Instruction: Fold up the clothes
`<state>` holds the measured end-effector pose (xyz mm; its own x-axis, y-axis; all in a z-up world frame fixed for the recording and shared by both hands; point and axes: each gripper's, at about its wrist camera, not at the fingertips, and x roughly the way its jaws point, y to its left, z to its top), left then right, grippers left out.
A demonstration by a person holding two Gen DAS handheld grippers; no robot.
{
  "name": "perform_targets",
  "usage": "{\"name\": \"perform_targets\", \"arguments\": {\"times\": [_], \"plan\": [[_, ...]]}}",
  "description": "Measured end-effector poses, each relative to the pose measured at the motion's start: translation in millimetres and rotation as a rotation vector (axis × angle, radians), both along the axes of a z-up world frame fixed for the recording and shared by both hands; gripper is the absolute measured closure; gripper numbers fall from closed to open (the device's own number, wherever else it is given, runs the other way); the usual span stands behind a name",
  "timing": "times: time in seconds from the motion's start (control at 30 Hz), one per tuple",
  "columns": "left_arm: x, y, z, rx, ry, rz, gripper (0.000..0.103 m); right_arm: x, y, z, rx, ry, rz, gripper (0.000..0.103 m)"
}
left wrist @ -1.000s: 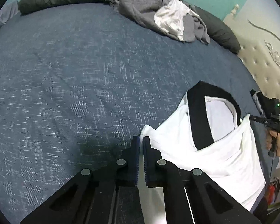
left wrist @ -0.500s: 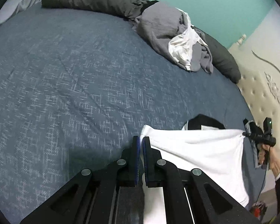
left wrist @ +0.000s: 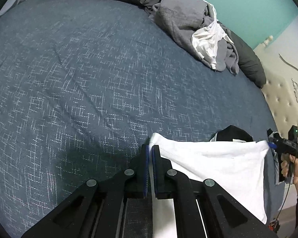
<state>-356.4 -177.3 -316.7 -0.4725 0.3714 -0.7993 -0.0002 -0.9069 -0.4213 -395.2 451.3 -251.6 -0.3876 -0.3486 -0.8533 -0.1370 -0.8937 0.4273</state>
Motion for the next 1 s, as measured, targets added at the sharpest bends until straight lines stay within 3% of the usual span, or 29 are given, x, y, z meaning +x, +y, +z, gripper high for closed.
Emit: {"name": "perform_targets", "arguments": {"times": [0.13, 0.37, 0.47, 0.57, 0.6, 0.63, 0.7, 1.0], "plan": [[0.1, 1.2, -0.8, -0.006, -0.003, 0.002, 0.099, 7.9, -3.6, 2.4, 0.035, 0.027, 0.033, 0.041], [0.9, 2.2, 0.2, -0.02, -0.001, -0.004, 0.099, 19.6, -53.5, -20.8, 0.191, 0.064, 0.25, 0.041], [1.8, 2.8, 0.3, -0.026, 0.001, -0.007, 0.099, 22.1, -71.7, -27.8, 0.205, 0.099, 0.297, 0.043], [2.7, 3.7, 0.3, -0.027, 0.002, -0.011, 0.099, 19.7, -85.5, -40.5, 0.233, 0.085, 0.324, 0.054], [3.1, 3.9, 0.3, -0.026, 0.003, -0.012, 0.099, 17.4, -88.4, -44.3, 0.247, 0.074, 0.323, 0.067], [4.6, 2.7, 1.8, -0.021, 0.008, -0.011, 0.099, 16.2, -88.5, -46.1, 0.262, 0.07, 0.309, 0.087], [8.3, -0.4, 5.6, -0.011, 0.02, -0.007, 0.099, 17.0, -80.6, -41.9, 0.255, 0.09, 0.252, 0.1], [24.9, -14.1, 22.4, 0.035, 0.077, 0.009, 0.099, 38.7, -34.7, 14.5, 0.175, 0.294, 0.144, 0.101]]}}
